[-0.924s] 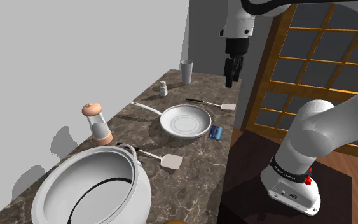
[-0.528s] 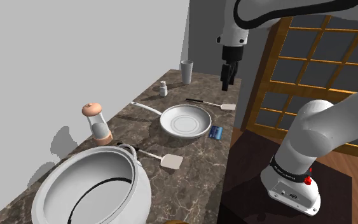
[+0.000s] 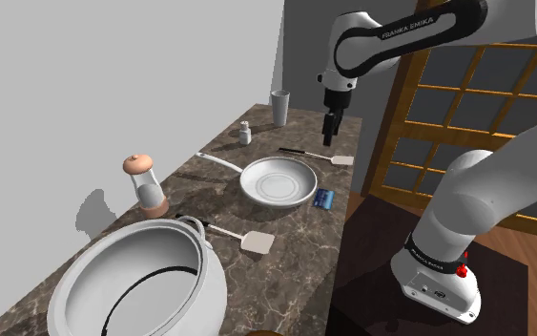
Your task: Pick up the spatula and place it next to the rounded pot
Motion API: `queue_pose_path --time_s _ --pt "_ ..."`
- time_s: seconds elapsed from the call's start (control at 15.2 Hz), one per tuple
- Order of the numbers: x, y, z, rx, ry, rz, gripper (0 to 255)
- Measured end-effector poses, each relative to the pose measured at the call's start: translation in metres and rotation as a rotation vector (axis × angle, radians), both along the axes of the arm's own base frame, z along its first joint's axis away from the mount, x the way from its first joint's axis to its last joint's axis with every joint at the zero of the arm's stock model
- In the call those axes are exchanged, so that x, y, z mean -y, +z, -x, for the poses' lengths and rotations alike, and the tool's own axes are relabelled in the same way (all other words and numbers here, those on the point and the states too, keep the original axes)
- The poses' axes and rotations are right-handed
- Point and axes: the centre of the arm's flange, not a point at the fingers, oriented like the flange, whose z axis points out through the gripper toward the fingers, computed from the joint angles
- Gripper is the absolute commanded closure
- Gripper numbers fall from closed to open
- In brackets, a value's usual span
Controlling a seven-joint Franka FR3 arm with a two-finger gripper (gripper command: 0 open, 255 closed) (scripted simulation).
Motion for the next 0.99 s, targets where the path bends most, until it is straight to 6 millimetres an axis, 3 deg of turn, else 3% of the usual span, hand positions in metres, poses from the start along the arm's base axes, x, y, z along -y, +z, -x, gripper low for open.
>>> queue_pose_path --time_s 0.66,0.99 --pt "0.058 -0.073 -0.069 0.093 0.077 0.04 0" --pt "0.062 -0.1 -0.076 0.1 0.083 0.044 0"
